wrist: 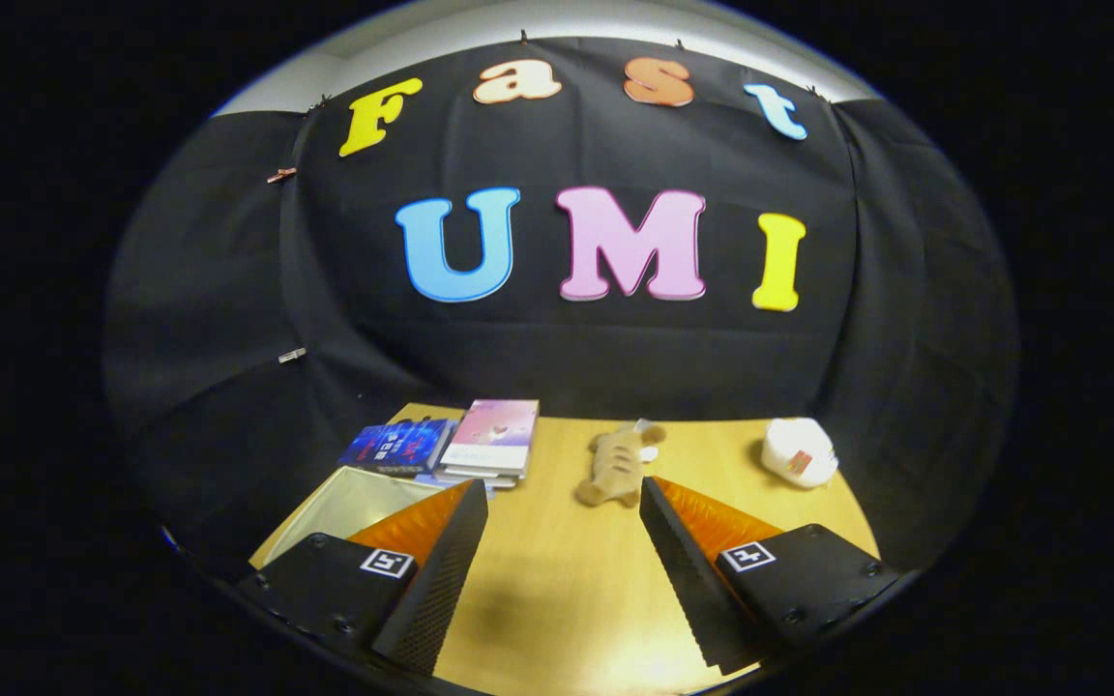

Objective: Open the storage box then place both shoes into the box .Put the left shoe in first, then the right shoe, with the right side of both shoes facing outward in a uniform manner.

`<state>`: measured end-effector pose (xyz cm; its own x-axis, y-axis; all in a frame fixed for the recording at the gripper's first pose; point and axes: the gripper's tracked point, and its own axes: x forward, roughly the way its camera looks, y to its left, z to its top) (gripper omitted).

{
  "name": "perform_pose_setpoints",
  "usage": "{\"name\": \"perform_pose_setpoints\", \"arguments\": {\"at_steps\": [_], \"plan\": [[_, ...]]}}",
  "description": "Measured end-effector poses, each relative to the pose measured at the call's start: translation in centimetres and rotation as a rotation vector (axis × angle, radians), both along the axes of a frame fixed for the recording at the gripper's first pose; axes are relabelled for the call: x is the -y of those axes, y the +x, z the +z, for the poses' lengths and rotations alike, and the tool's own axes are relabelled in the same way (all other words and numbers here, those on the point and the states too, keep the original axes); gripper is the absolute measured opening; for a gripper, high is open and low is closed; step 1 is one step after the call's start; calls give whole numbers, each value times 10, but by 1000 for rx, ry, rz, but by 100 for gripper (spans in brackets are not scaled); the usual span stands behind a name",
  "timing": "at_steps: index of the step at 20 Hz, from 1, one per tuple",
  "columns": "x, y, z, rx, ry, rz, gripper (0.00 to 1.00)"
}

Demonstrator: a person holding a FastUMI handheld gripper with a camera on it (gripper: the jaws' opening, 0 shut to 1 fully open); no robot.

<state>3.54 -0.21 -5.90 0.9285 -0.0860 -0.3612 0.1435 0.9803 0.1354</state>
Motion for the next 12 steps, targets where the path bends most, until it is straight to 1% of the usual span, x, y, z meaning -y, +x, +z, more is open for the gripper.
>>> {"name": "perform_pose_setpoints", "arguments": {"at_steps": [2, 5, 8, 12], "plan": [[25, -6, 26, 86, -95, -41, 99], [45, -16, 59, 185, -211, -89, 98], [45, -21, 78, 233, -241, -96, 98], [38, -23, 76, 230, -240, -87, 98]]}}
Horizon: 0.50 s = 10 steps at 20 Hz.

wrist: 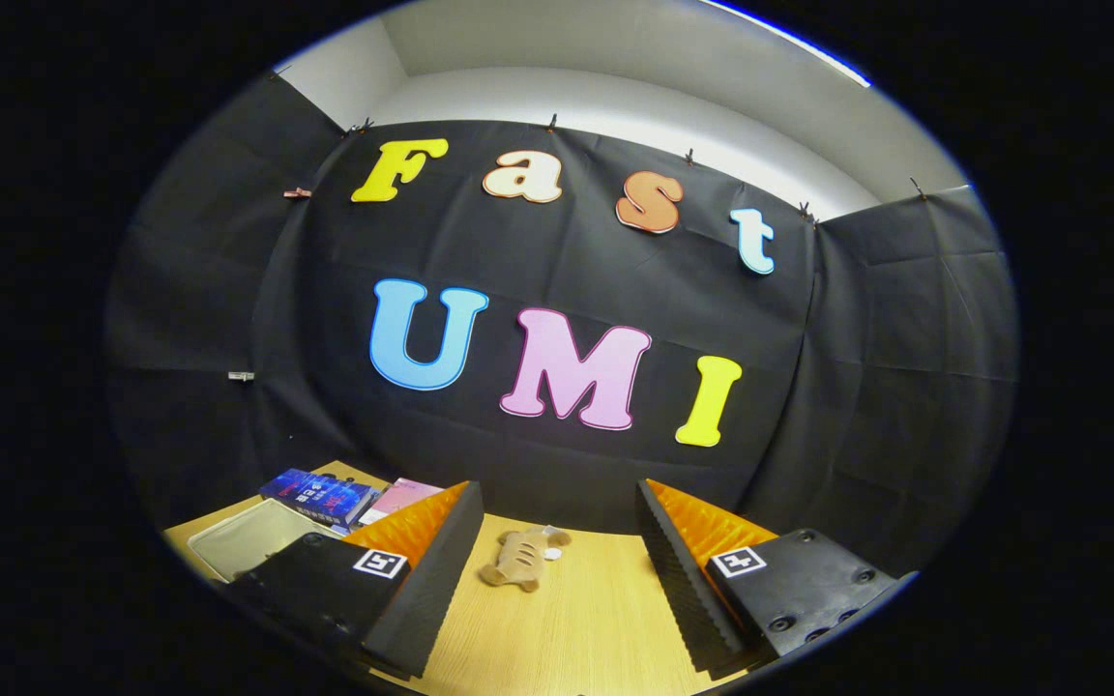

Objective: Open the storage box then place both shoes into the box .Put the left shoe in first, then the right shoe, with the right side of both shoes facing outward in a uniform manner.

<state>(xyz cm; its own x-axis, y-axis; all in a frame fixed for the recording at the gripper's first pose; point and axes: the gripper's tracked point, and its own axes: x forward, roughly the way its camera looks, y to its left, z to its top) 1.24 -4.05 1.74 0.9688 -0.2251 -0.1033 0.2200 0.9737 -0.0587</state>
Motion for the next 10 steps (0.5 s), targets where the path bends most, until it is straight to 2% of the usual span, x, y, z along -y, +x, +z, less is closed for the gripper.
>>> {"name": "perform_pose_setpoints", "arguments": {"at_steps": [10], "plan": [[-12, 3, 16, 42, -19, 5, 98]]}}
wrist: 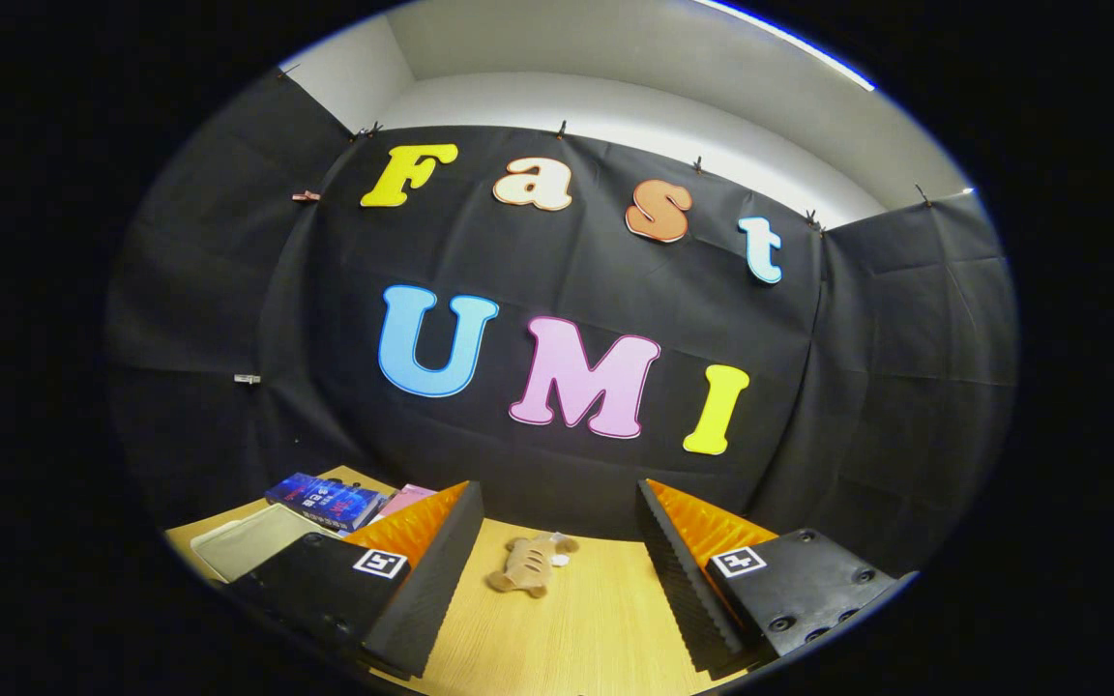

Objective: Open the storage box then place both shoes into the box .Put the left shoe in first, then the right shoe, with the right side of both shoes facing outward in a uniform manner.

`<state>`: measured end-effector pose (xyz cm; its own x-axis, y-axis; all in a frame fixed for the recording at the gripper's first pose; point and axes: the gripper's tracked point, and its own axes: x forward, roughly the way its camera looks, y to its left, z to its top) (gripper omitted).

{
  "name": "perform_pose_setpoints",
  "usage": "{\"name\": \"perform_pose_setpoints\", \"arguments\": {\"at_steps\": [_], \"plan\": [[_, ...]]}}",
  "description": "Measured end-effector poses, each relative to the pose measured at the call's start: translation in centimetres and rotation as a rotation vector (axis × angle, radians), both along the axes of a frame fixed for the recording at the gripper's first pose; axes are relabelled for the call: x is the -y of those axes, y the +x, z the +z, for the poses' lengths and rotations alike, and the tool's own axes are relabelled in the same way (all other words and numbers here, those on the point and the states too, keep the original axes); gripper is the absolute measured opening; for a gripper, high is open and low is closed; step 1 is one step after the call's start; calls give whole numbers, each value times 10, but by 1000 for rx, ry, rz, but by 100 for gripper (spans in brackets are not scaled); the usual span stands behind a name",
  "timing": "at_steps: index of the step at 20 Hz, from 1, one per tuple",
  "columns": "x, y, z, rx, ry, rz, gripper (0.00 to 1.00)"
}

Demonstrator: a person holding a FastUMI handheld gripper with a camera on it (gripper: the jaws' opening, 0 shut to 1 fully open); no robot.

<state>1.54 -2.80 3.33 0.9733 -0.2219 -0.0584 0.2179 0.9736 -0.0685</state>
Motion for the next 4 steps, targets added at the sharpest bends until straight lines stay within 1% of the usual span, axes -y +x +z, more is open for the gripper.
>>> {"name": "perform_pose_setpoints", "arguments": {"at_steps": [4], "plan": [[-5, -1, 1, -3, -13, 5, 98]]}}
